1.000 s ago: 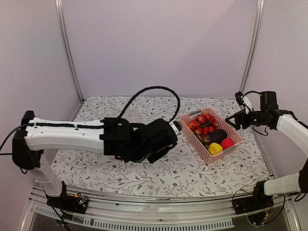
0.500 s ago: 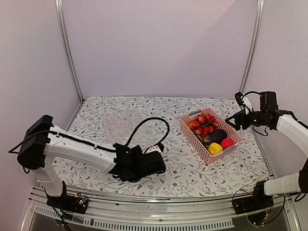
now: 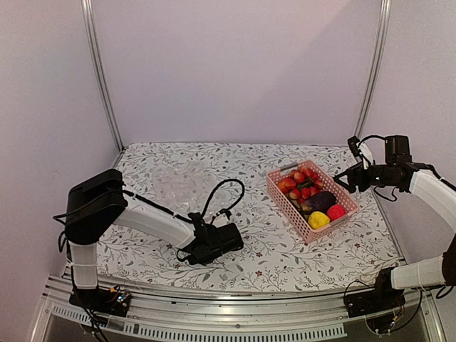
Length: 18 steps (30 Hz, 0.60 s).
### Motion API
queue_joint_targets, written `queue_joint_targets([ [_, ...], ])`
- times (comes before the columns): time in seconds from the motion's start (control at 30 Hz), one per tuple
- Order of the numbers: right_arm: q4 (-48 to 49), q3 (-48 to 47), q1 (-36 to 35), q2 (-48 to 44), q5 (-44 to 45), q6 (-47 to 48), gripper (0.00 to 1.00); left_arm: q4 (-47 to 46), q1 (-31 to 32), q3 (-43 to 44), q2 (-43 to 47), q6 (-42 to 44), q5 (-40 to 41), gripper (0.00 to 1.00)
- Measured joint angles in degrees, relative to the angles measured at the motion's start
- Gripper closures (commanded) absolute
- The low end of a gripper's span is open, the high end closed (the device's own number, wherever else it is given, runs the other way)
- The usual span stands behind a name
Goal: Place the food in the zip-top bag and seal the zipper
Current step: Pick up the zipper food storage bag at the center of the board.
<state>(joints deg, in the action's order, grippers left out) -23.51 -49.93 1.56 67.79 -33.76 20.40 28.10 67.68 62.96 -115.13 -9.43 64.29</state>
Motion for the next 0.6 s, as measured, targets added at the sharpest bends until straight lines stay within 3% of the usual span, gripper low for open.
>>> queue_joint_targets([
  [0.13, 0.0, 0.0, 0.0, 0.1, 0.0, 0.0, 0.25, -2.5, -2.8, 0.0, -2.1, 1.3, 3.1, 0.76],
  [0.33, 0.0, 0.0, 0.0, 0.2, 0.0, 0.1, 0.29, -5.9, -4.2, 0.4, -1.0, 5.3, 4.8, 0.98],
  [0.6, -1.3, -1.8, -4.4, 0.4, -1.5, 0.0, 0.29, -4.6, -5.0, 6.0, 10.2, 5.9, -1.0, 1.0],
])
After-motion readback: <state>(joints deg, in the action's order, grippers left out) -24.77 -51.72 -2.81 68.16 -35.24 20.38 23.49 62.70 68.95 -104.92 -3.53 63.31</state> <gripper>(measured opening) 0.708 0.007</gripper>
